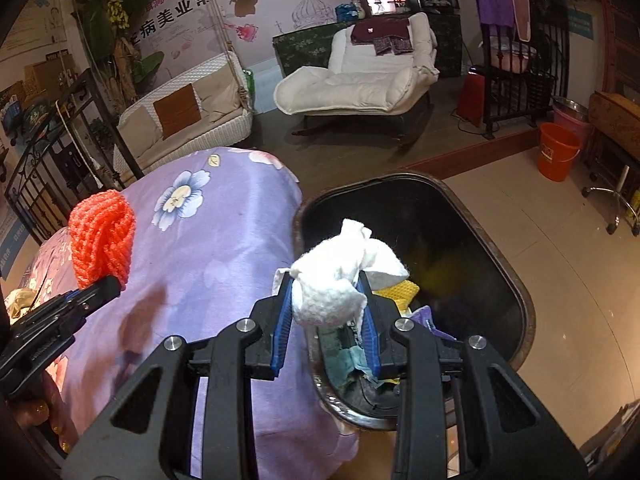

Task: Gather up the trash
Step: 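Carry the white tissue into the bin and open the right gripper, then lower the orange foam net into the bin and open the left gripper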

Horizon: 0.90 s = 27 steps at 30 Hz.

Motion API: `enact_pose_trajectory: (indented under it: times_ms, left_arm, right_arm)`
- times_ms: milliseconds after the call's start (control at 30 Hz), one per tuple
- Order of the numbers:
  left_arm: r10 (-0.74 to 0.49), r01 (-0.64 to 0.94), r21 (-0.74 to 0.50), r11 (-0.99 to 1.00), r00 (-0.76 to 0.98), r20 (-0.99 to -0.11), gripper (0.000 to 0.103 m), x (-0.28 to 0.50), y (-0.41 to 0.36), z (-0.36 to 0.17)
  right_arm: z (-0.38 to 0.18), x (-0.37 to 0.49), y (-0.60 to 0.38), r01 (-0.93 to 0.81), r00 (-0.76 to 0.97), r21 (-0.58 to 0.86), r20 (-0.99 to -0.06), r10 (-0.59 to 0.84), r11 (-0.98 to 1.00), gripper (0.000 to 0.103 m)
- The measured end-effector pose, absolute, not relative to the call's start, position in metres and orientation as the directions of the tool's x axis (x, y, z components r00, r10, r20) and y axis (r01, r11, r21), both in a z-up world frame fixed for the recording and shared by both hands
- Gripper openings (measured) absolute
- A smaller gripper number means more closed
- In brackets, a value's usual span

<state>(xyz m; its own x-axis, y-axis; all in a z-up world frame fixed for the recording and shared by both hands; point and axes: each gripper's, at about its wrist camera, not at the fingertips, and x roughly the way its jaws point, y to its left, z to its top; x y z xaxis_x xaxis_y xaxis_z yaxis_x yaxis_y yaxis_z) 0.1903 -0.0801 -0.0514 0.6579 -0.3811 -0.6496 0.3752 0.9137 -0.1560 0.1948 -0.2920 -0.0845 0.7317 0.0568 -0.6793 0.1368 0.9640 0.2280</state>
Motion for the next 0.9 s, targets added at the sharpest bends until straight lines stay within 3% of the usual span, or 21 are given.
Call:
enact_pose_trajectory:
  times_ms: [300, 567, 900]
  left_arm:
    - [-0.443, 0.484, -0.140, 0.864, 0.597, -0.669, 0.017, 0.185, -0.123, -0.060]
    - [-0.452, 0.521, -0.121, 0.845, 0.575, -0.682, 0.017, 0.180, -0.141, -0.066]
    - [-0.482, 0.558, -0.138, 0.818, 0.535, -0.694, 0.017, 0.182, -0.158, -0.070]
  right_arm:
    - [-0.121, 0.211, -0.327, 0.254, 0.659, 0.208, -0.752, -0.012, 0.944, 0.033]
    - [-0.138, 0.218, -0.334, 0.296, 0.633, 0.192, -0.773, -0.042, 0.936, 0.070]
    - [-0.127, 0.200, -0.334, 0.311, 0.665, 0.159, -0.741, -0.095, 0.937, 0.071]
